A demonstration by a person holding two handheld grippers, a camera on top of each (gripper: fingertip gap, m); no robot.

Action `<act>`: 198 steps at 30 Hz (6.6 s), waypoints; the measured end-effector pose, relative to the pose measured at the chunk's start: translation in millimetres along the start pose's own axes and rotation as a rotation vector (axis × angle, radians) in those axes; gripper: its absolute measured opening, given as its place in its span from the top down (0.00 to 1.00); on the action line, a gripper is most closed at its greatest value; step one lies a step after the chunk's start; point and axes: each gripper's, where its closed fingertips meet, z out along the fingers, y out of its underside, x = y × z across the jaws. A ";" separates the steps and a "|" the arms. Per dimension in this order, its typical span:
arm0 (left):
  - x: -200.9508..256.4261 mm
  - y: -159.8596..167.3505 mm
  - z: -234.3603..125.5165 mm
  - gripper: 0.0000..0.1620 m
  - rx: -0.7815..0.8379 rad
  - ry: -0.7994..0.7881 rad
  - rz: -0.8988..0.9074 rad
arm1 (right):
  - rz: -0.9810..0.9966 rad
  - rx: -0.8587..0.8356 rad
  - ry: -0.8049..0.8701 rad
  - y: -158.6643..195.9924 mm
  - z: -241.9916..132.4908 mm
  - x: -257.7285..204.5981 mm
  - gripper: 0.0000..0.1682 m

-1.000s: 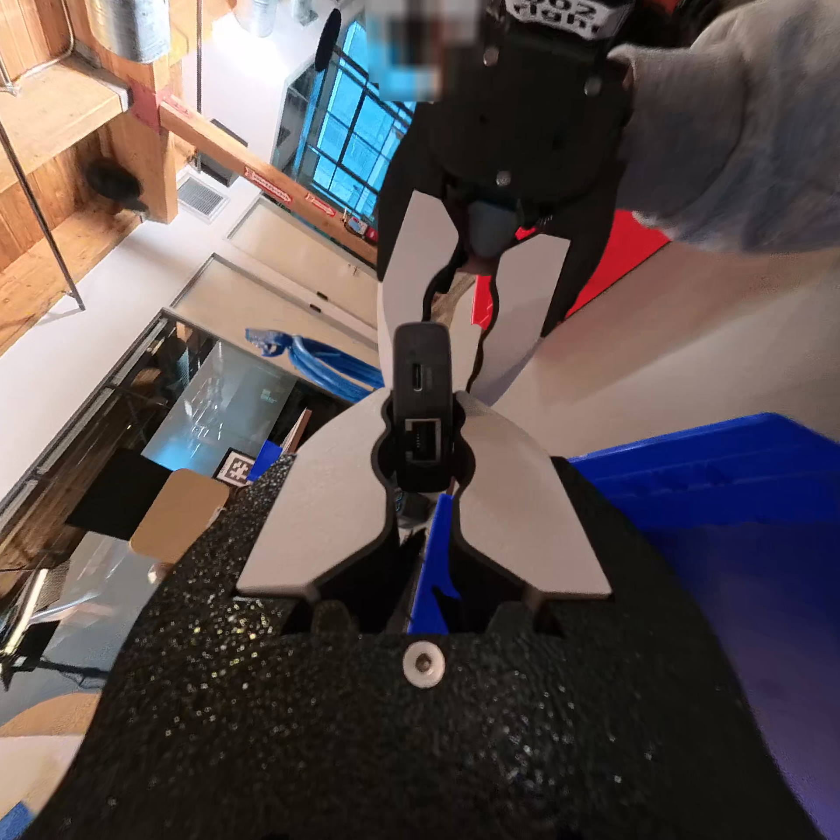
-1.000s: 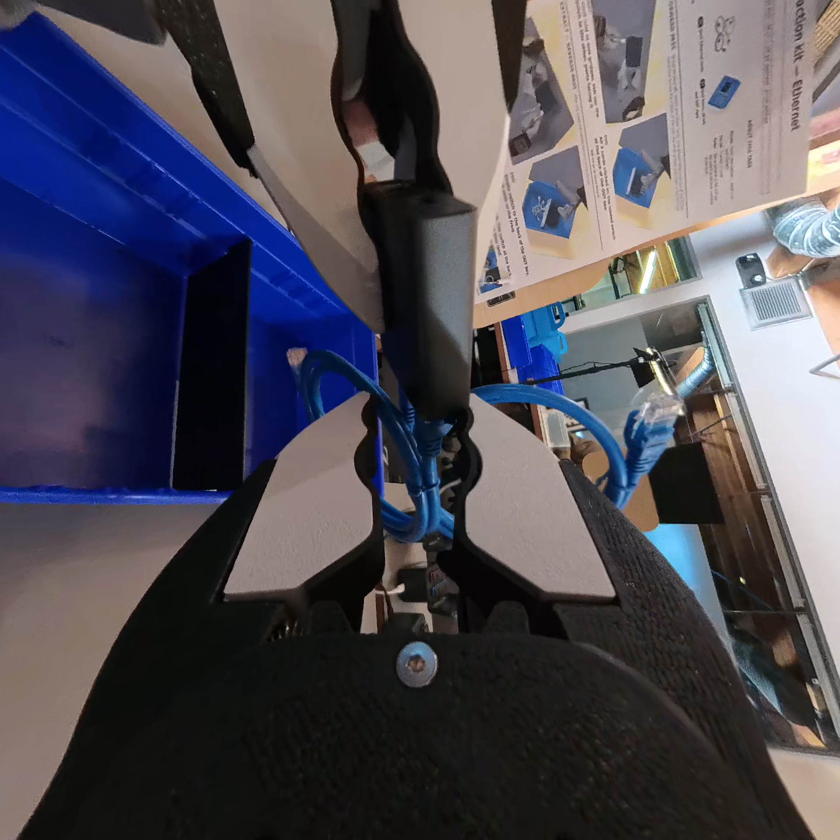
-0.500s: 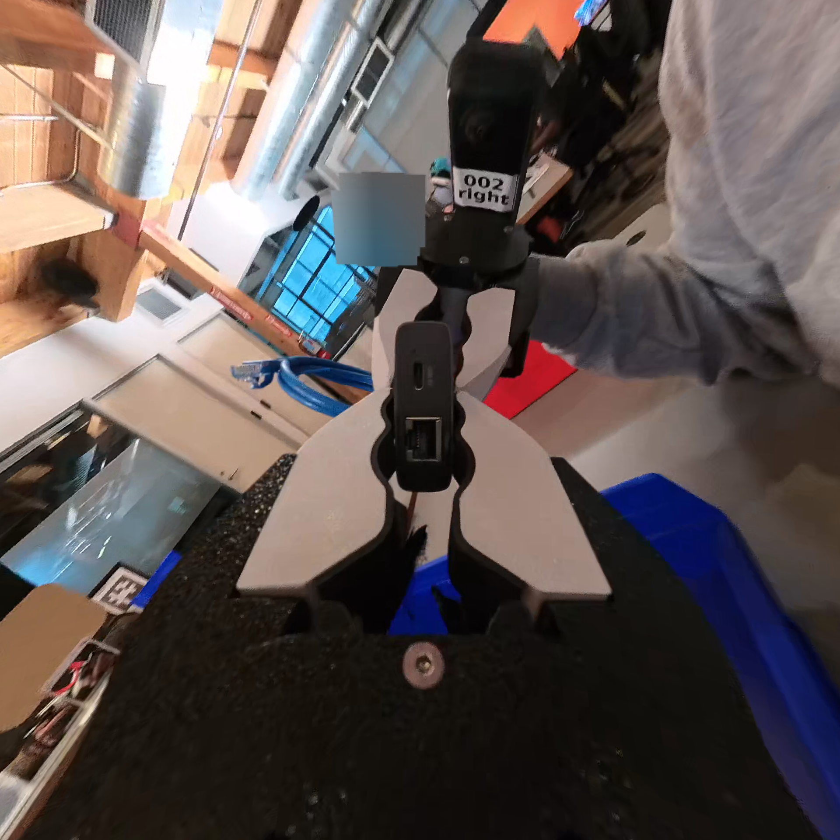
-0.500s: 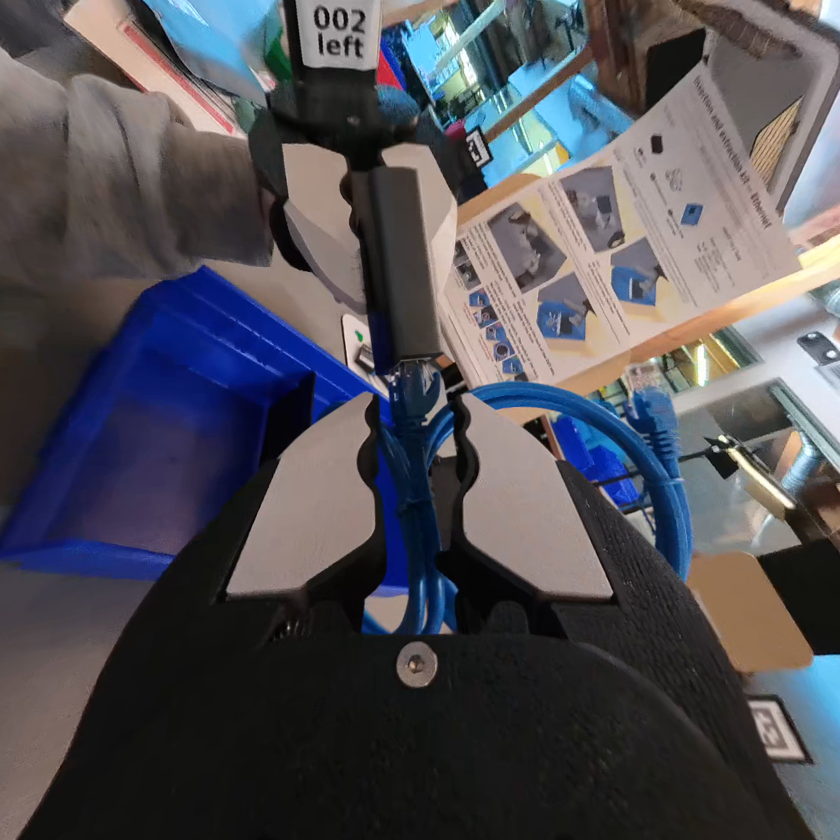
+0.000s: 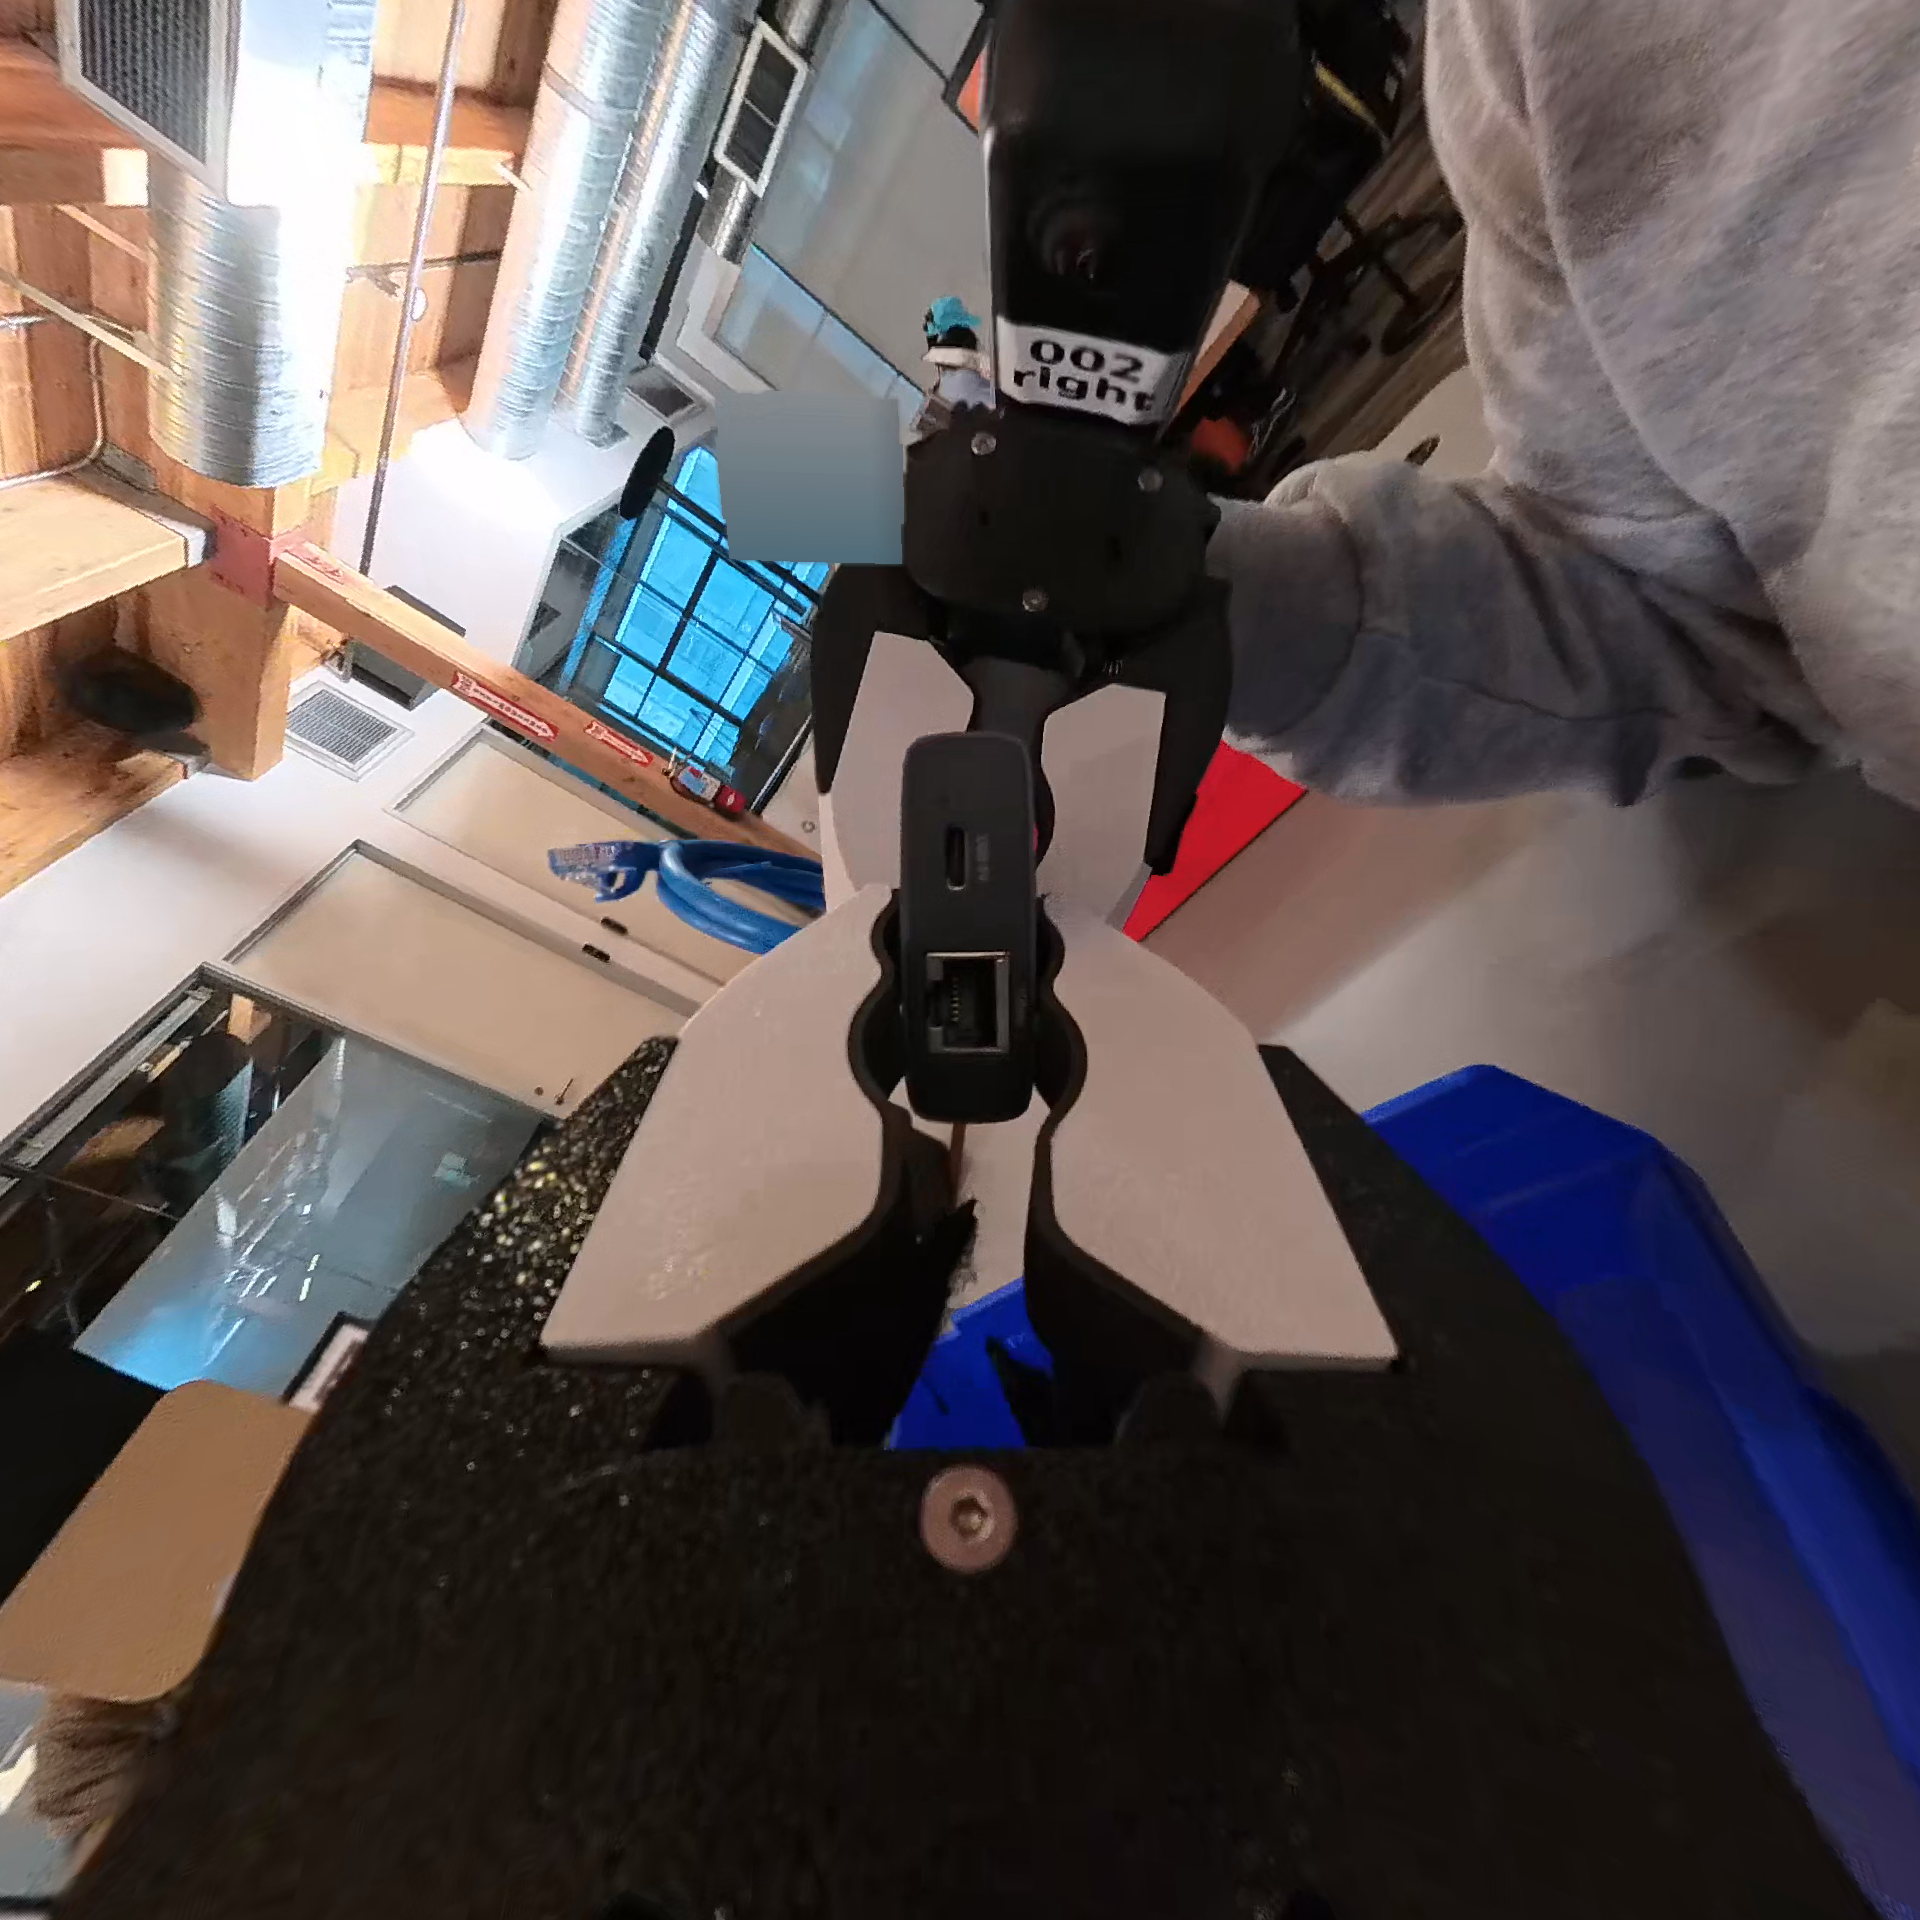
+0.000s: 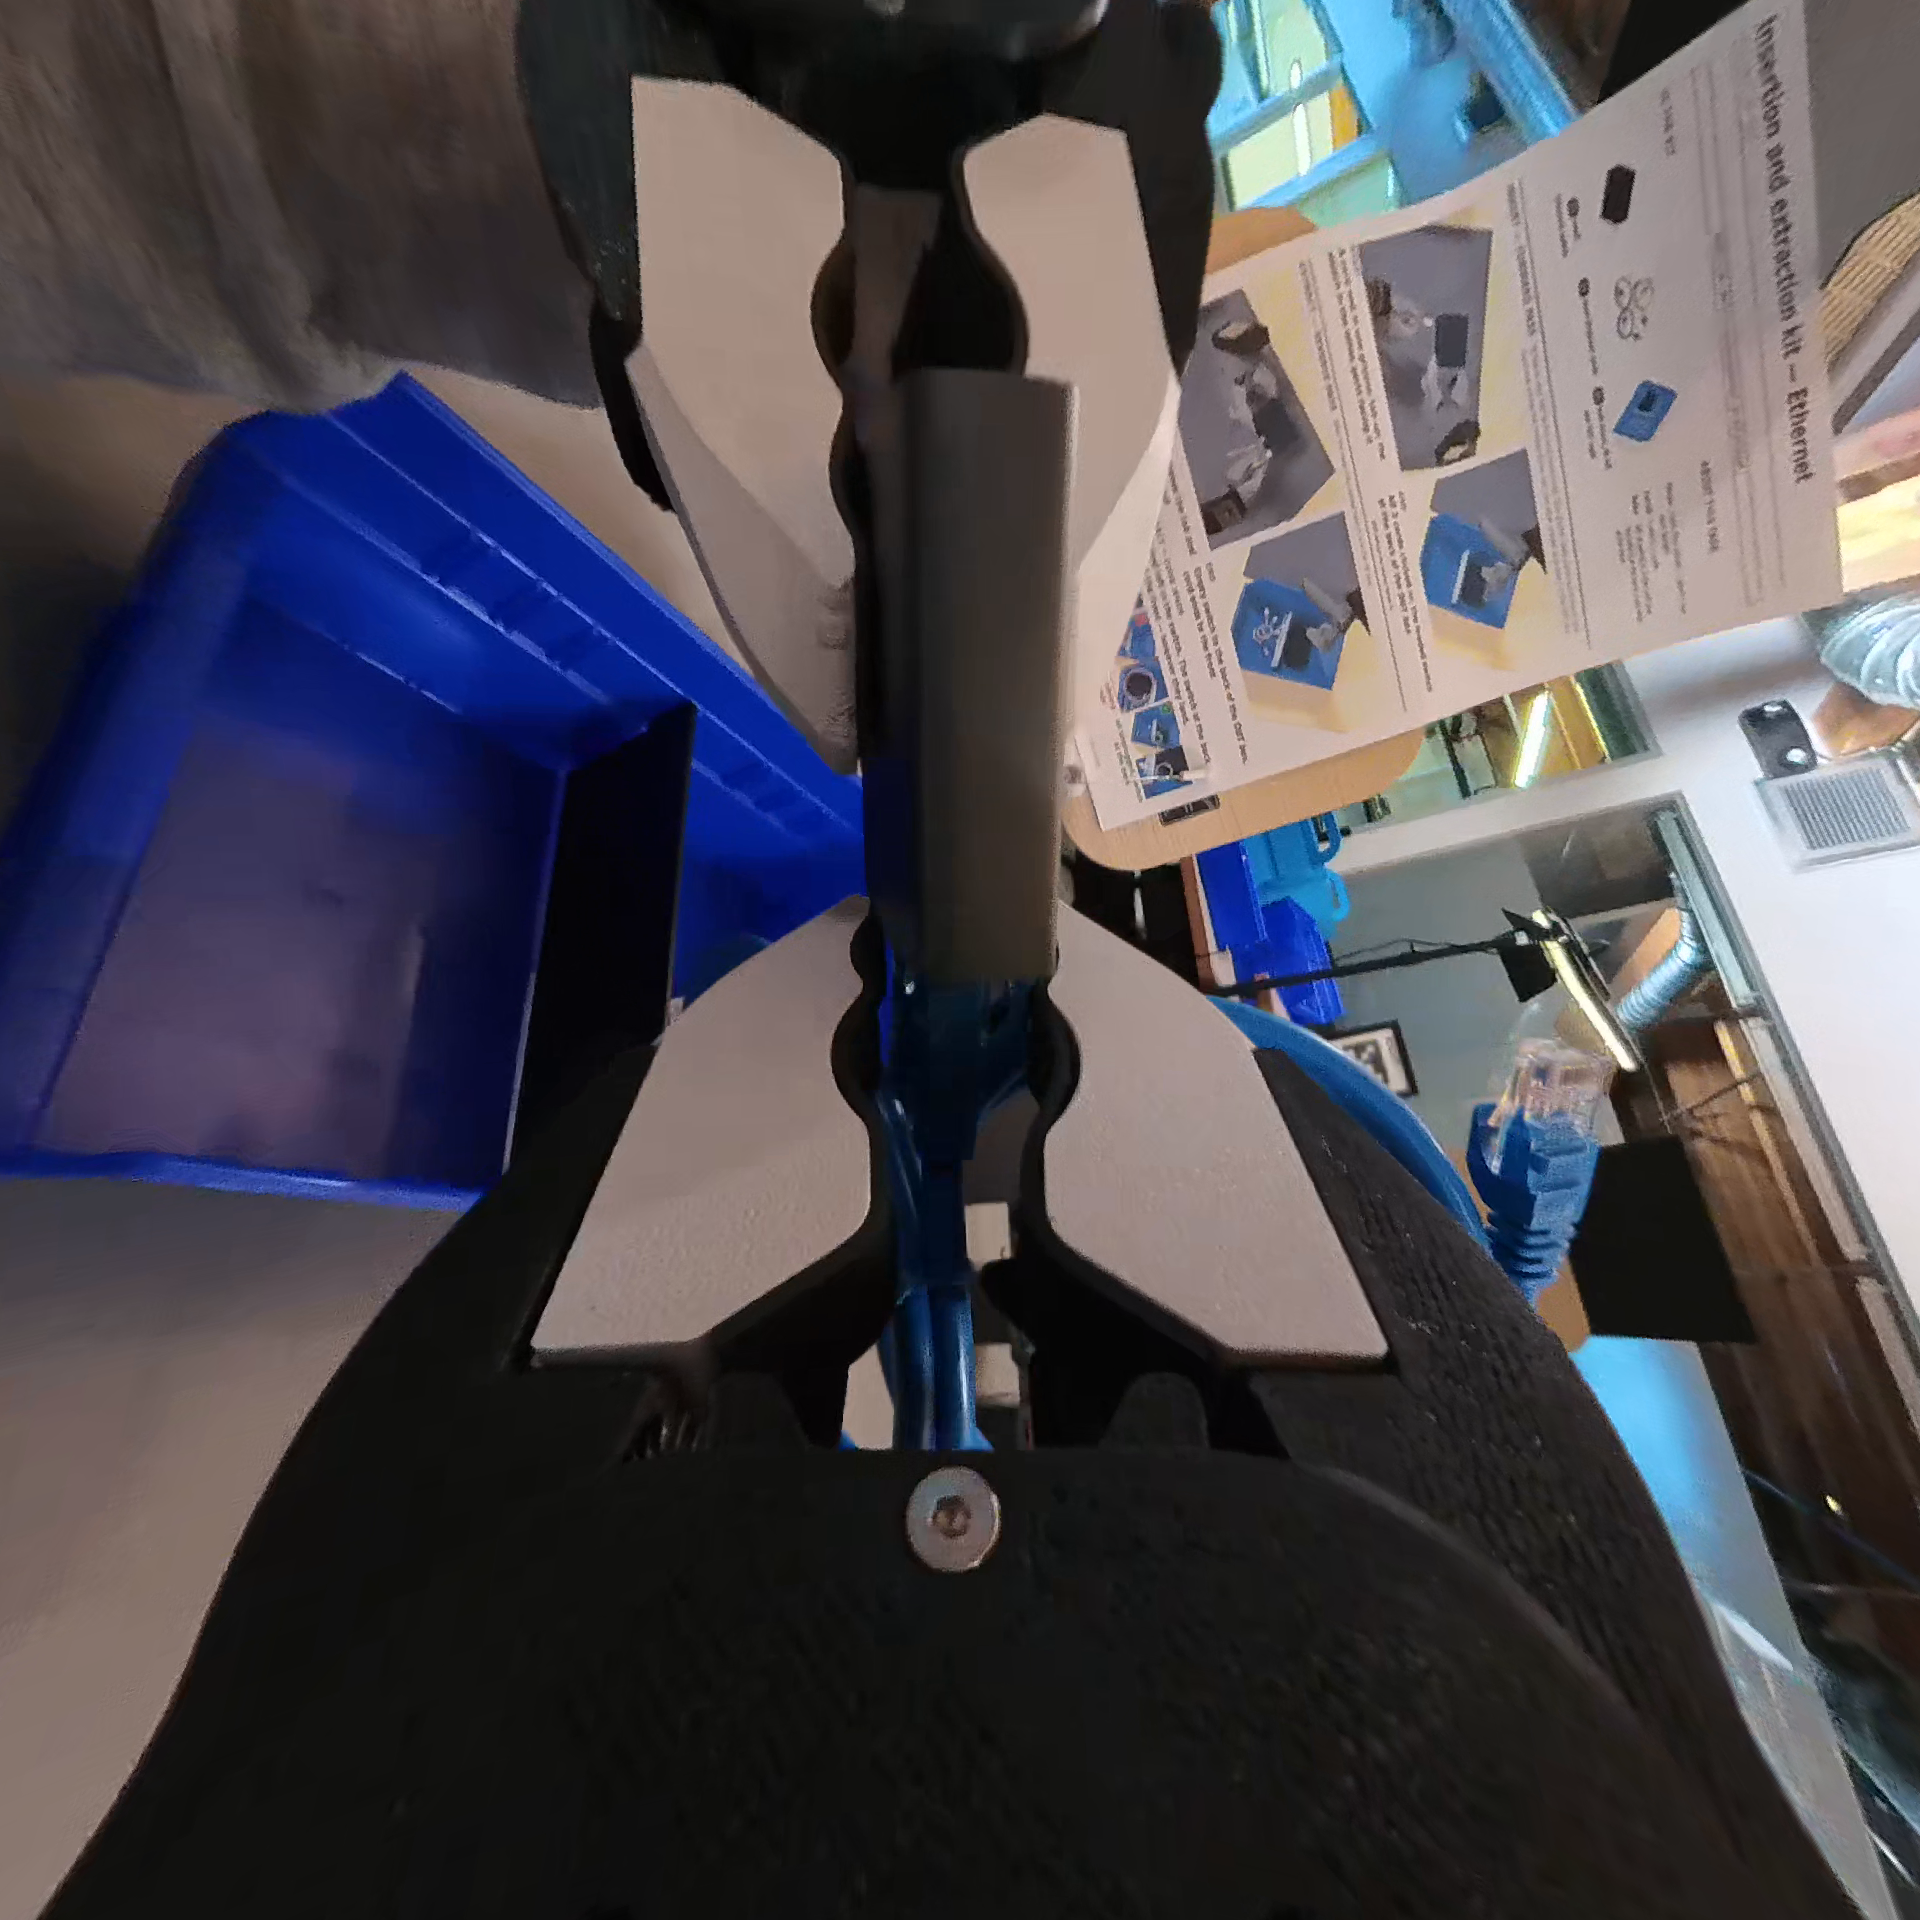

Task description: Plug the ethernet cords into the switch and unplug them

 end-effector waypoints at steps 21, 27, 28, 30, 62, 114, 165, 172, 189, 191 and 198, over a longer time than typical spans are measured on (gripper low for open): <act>1.8 -10.9 -1.7 0.87 0.001 -0.010 0.069 | -0.009 -0.017 0.021 -6.1 -4.7 2.5 0.89; -8.0 -5.9 0.2 0.83 -0.005 -0.096 0.087 | 0.002 -0.069 0.049 0.6 -2.9 8.6 0.92; -9.8 -6.8 2.8 0.79 0.003 -0.120 0.093 | 0.005 -0.084 0.043 2.5 -2.1 7.6 0.92; -8.0 -8.1 11.7 0.73 -0.012 -0.141 0.124 | 0.016 -0.106 0.006 4.5 2.1 0.2 0.92; 38.7 50.6 -5.7 0.85 -0.467 -0.126 0.025 | -0.059 -0.149 -0.117 23.2 21.6 -45.1 0.81; 64.7 17.1 -8.1 0.87 -0.338 -0.029 -0.061 | -0.598 -0.033 -0.150 2.8 -9.2 -65.1 0.92; 27.4 49.8 -25.9 0.87 -0.283 -0.273 -0.087 | 0.257 -1.019 -0.090 311.4 -299.5 -33.6 0.92; 30.9 46.3 -16.0 0.87 -0.271 -0.238 -0.069 | 0.229 -1.053 -0.278 332.1 -266.8 -89.5 0.71; 36.1 42.2 5.0 0.87 -0.225 -0.241 -0.116 | 0.085 -0.167 -0.080 47.5 -65.5 -47.5 0.68; 39.8 40.7 8.4 0.87 -0.229 -0.226 -0.103 | 0.050 -0.092 -0.116 27.4 -47.6 -58.4 0.70; 49.3 34.8 15.5 0.87 -0.215 -0.191 -0.094 | 0.012 -0.088 -0.137 24.7 -15.4 -64.3 0.72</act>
